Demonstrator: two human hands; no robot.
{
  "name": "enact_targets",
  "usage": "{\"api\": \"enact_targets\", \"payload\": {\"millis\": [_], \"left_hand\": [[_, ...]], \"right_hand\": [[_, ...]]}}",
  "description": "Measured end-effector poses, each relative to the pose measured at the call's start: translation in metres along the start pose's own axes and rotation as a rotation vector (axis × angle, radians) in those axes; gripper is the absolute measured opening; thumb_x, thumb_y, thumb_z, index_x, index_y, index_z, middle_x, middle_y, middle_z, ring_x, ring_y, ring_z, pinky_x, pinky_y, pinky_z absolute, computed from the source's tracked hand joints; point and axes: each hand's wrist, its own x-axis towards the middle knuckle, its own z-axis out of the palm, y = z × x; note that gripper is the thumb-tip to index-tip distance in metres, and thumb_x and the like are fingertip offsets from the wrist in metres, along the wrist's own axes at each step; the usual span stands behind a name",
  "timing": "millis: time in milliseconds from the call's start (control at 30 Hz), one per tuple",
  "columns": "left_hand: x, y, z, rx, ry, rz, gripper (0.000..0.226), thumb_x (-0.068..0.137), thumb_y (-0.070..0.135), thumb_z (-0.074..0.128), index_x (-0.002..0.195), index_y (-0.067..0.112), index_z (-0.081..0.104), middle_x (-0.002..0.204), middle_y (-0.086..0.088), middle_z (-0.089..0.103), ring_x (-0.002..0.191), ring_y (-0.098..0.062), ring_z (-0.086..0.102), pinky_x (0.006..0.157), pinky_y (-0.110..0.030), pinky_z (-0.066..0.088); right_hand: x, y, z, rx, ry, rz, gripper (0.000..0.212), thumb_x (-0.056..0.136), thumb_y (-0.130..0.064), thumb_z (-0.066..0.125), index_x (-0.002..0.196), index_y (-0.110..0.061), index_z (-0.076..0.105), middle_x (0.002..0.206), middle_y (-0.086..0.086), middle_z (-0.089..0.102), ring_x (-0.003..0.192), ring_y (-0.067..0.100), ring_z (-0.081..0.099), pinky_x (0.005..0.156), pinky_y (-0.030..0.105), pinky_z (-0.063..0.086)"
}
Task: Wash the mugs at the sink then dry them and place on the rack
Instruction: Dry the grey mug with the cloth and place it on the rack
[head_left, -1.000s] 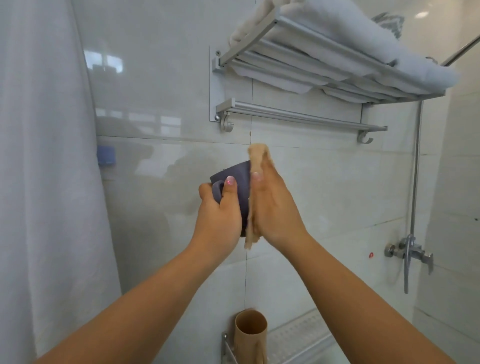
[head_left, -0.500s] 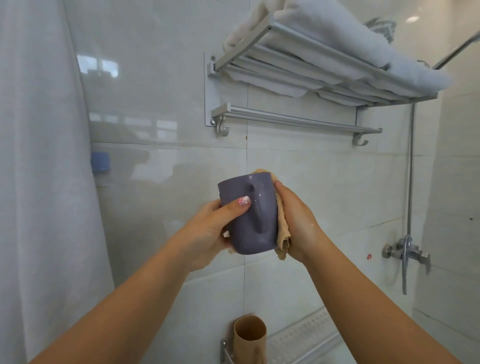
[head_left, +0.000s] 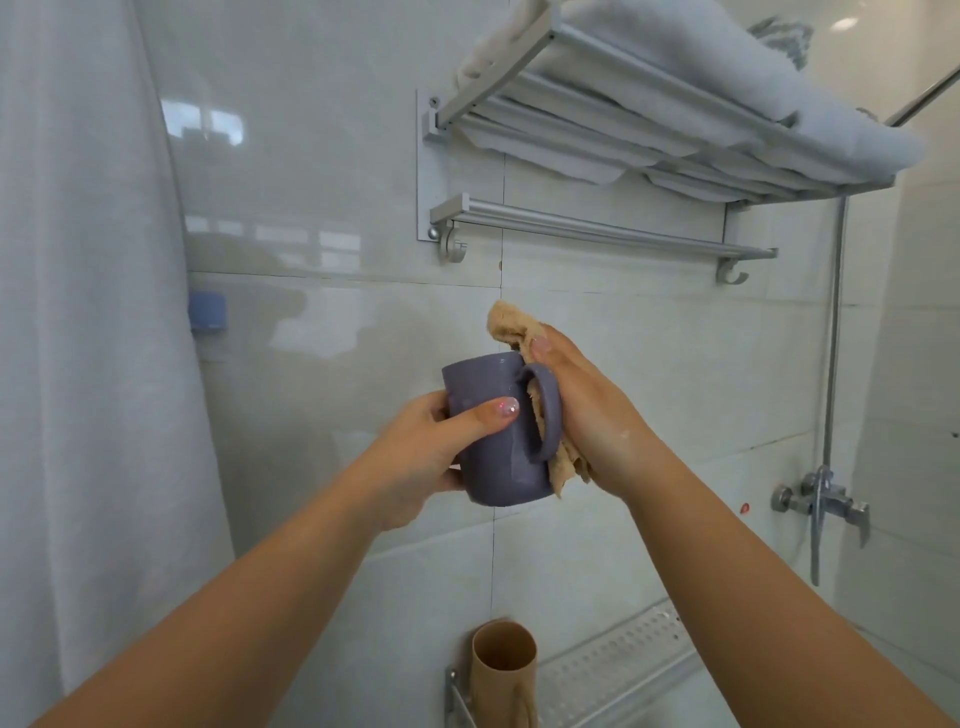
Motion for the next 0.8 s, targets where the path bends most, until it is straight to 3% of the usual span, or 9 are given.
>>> {"api": "enact_targets", "payload": {"millis": [100,200,267,400,467,567,700,767,800], "left_hand": [[0.000,0.000,0.000,0.036,0.011,0.025,0.045,0.068,0.036,0.078,0.108,0.019,0.065,0.100,0.001,0.075,0.093,-0.017,0.071,0.078,-0.037,0.059],[0.003,-0.001,0.002,0.041,0.093,0.041,0.044,0.066,0.033,0.074,0.105,0.013,0.065,0.094,0.000,0.076,0.083,-0.015,0.072,0.069,-0.031,0.060],[0.005,-0.003,0.003,0.035,0.174,0.025,0.047,0.067,0.032,0.076,0.106,0.010,0.065,0.093,-0.002,0.075,0.081,-0.015,0.073,0.069,-0.032,0.060],[0.009,-0.009,0.005,0.040,0.284,-0.005,0.074,0.052,0.043,0.083,0.114,0.012,0.057,0.104,-0.003,0.071,0.089,-0.021,0.071,0.072,-0.036,0.058],[0.012,-0.010,0.003,0.049,0.293,-0.061,0.091,0.044,0.048,0.091,0.118,0.013,0.052,0.109,-0.004,0.068,0.093,-0.022,0.069,0.073,-0.038,0.059],[0.014,-0.012,-0.002,-0.026,0.280,-0.104,0.108,0.033,0.058,0.086,0.125,0.012,0.053,0.113,-0.007,0.069,0.096,-0.025,0.070,0.073,-0.039,0.059],[0.015,-0.009,-0.008,0.000,0.429,-0.069,0.108,0.030,0.063,0.084,0.122,0.016,0.054,0.110,-0.004,0.069,0.092,-0.022,0.070,0.064,-0.034,0.056],[0.016,-0.007,-0.006,0.064,0.447,-0.047,0.099,0.038,0.065,0.085,0.118,0.016,0.056,0.108,-0.003,0.069,0.089,-0.020,0.069,0.059,-0.028,0.052],[0.018,-0.007,-0.003,0.086,0.440,-0.038,0.083,0.050,0.065,0.079,0.114,0.017,0.058,0.106,-0.003,0.069,0.087,-0.017,0.069,0.058,-0.026,0.050]], "right_hand": [[0.001,0.007,-0.002,0.149,0.048,0.070,0.029,0.102,-0.039,0.032,0.112,-0.037,0.059,0.124,-0.009,0.062,0.117,0.010,0.058,0.108,0.036,0.041],[0.000,0.018,0.006,0.259,0.083,0.143,0.038,0.100,-0.046,0.033,0.129,-0.032,0.053,0.132,-0.005,0.058,0.112,0.012,0.060,0.099,0.034,0.048],[-0.001,0.021,0.011,0.353,0.131,0.226,0.038,0.099,-0.046,0.035,0.127,-0.028,0.055,0.122,-0.002,0.063,0.095,0.010,0.066,0.081,0.028,0.053],[-0.004,0.031,0.014,0.396,0.268,0.303,0.031,0.101,-0.036,0.039,0.093,-0.022,0.065,0.079,-0.004,0.070,0.075,0.011,0.066,0.067,0.028,0.051],[-0.005,0.034,0.009,0.361,0.320,0.326,0.032,0.102,-0.031,0.039,0.086,-0.019,0.065,0.080,-0.001,0.070,0.077,0.013,0.065,0.073,0.031,0.053],[-0.004,0.032,-0.002,0.497,0.343,0.357,0.035,0.102,-0.027,0.039,0.099,-0.009,0.068,0.090,0.008,0.073,0.083,0.020,0.069,0.076,0.033,0.056],[-0.003,0.025,-0.022,0.643,0.394,0.291,0.036,0.101,-0.030,0.040,0.107,-0.006,0.066,0.082,0.005,0.072,0.074,0.016,0.069,0.062,0.028,0.053],[-0.005,0.020,-0.020,0.537,0.339,0.234,0.034,0.101,-0.031,0.041,0.095,-0.010,0.068,0.072,0.001,0.071,0.065,0.012,0.068,0.060,0.026,0.052],[-0.006,0.017,-0.014,0.457,0.311,0.226,0.035,0.100,-0.030,0.042,0.088,-0.010,0.068,0.070,0.001,0.070,0.064,0.013,0.067,0.062,0.027,0.052]]}}
